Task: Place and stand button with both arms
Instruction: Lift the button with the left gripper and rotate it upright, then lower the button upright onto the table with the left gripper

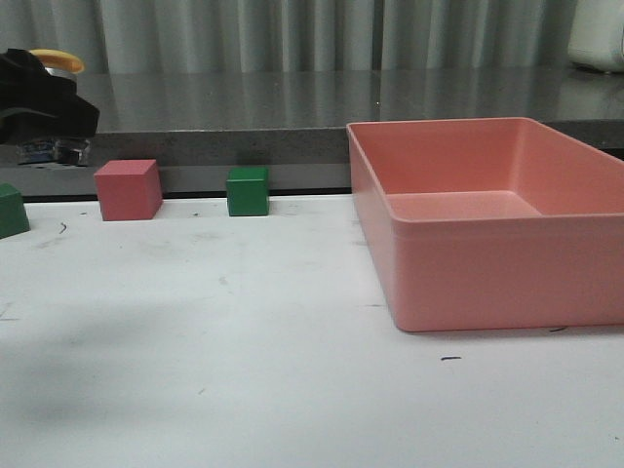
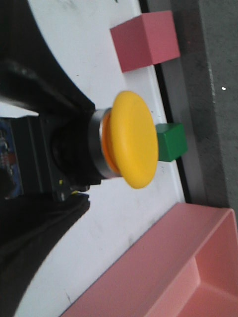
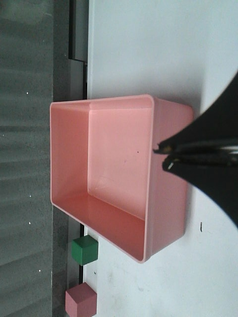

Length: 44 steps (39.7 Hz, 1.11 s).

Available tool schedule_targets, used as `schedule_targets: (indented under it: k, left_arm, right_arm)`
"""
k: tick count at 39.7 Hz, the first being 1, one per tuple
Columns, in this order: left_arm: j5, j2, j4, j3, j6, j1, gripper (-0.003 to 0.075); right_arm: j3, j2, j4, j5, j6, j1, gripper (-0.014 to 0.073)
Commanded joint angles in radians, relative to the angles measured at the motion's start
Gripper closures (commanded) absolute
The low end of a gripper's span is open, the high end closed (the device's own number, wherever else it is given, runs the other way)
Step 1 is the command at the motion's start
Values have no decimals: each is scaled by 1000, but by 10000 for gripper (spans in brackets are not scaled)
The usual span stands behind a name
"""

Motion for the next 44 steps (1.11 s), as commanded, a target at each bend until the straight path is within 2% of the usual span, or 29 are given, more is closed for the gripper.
schedule_targets:
  k: [1,11,23,30,34,40,44]
  left_arm:
    - [-243,10,-12,9,106,42,457]
    - [-448,247,-167,16,361,55,456]
    - [-737,531,-175,16,368,55,455]
    - [-861,662,-183,16,445,55,427]
    - [-883,687,-191,17,447,55,423]
    - [-887,688,-192,17,541,55,423]
    - [-887,688,-192,17,550,55,423]
  right_arm:
    - [-29,10,-21,-83,-5,-4,664]
    - [-29,10,-21,-83,-5,-4,664]
    - [-29,10,-21,-83,-5,-4,664]
    - [-29,10,-21,-83,-5,-4,664]
    - [-29,10,-21,-83,-5,-4,664]
    - [-29,10,-21,-83,-5,-4,664]
    - [-29,10,-21,-83,-5,-4,664]
